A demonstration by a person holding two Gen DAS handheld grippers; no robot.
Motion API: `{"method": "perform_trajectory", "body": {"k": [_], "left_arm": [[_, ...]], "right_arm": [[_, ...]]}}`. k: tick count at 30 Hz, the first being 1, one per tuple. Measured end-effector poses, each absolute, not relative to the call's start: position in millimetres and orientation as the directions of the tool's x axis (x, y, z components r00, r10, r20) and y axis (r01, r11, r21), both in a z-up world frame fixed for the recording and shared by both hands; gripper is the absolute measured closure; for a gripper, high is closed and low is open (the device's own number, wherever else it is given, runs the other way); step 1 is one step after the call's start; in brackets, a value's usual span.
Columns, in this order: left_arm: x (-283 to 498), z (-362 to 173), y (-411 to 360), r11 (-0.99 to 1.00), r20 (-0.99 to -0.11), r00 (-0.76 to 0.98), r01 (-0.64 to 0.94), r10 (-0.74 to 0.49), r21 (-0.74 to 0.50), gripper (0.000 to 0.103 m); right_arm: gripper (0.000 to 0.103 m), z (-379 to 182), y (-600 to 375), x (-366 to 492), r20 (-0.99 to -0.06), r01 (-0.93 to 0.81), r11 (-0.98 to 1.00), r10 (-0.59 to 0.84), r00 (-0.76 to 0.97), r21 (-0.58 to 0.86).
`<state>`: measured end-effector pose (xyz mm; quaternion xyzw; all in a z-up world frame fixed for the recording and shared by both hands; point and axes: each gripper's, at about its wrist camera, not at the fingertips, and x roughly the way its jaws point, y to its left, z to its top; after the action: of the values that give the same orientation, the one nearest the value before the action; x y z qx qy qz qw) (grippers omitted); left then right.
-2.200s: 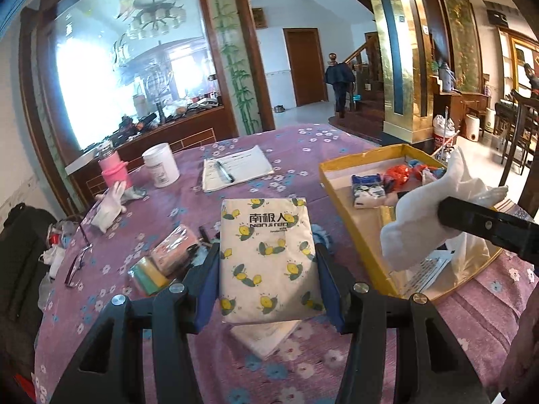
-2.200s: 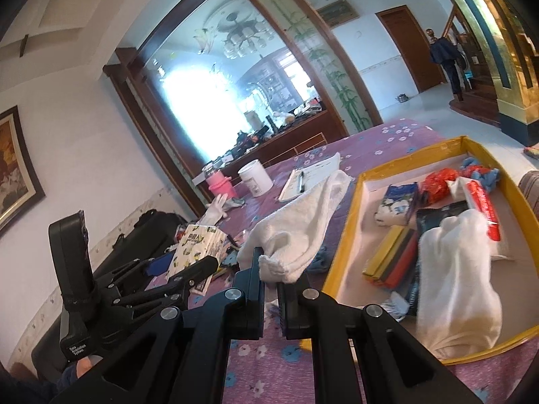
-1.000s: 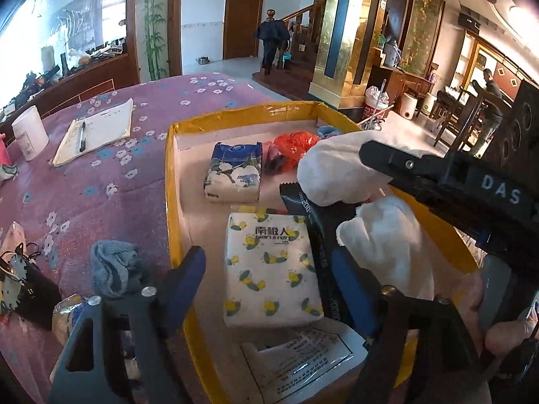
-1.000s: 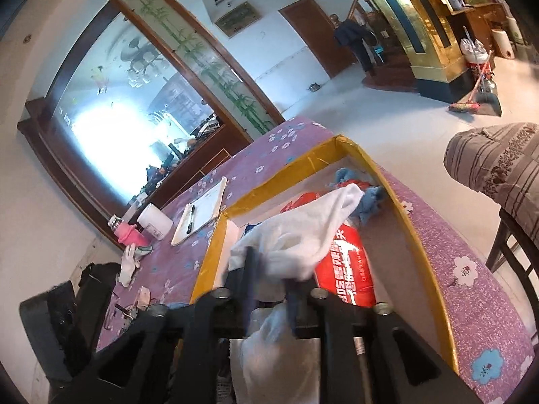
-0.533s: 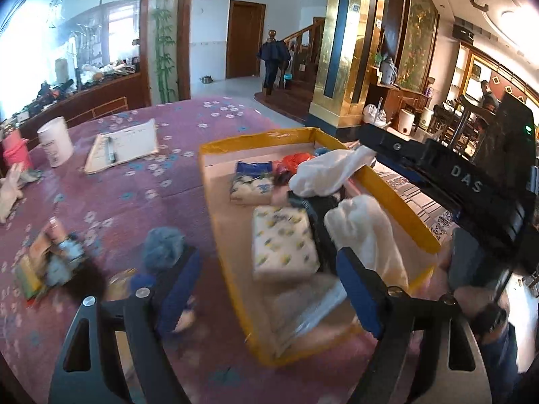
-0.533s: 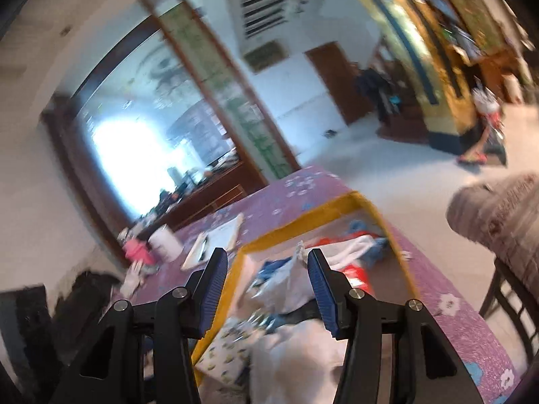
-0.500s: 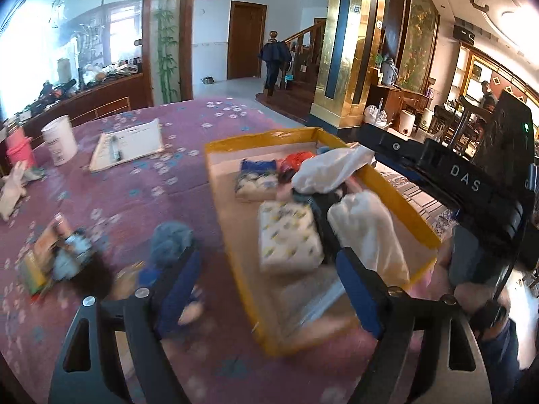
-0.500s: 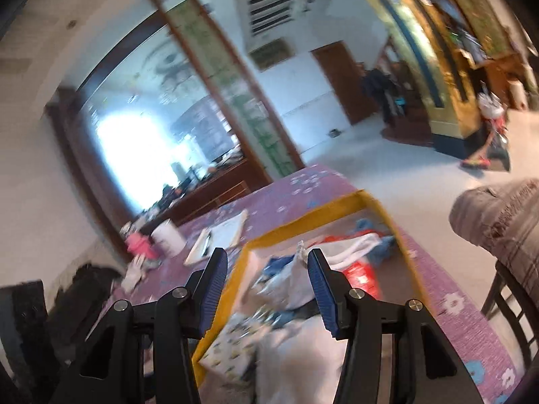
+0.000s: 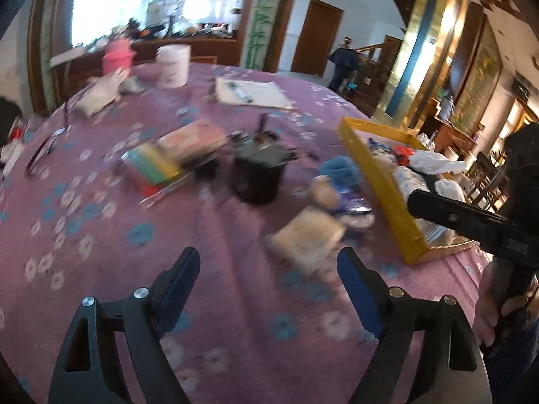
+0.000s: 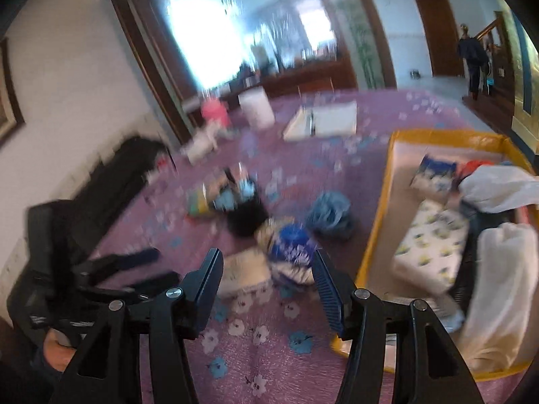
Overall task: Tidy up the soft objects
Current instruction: 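Move both grippers back over the pile on the table, then grasp the blue-and-gold plastic bag with right gripper while left grasps white tissue packet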
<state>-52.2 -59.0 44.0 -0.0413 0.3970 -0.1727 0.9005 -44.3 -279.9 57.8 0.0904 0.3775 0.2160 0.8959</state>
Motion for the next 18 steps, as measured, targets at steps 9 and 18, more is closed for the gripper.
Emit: {"method": "perform_trajectory", "body": {"k": [9,18], "left_arm": [[-62.1,41.8,-51.3,0.904,-0.711,0.572,0.363,-0.409,-0.228,0.016],[-41.7,40.9,-89.4,0.872,-0.774,0.496,0.468,-0.395,-0.145,0.01]], "right_arm": [[0.035,27.6,-252.5,23.8,-0.824,-0.246,0.948,0.299,0.48,0.201],[0.074,45.0,-262.6,-10.3,-0.714,-0.296,0.907,0.42,0.561,0.3]]}}
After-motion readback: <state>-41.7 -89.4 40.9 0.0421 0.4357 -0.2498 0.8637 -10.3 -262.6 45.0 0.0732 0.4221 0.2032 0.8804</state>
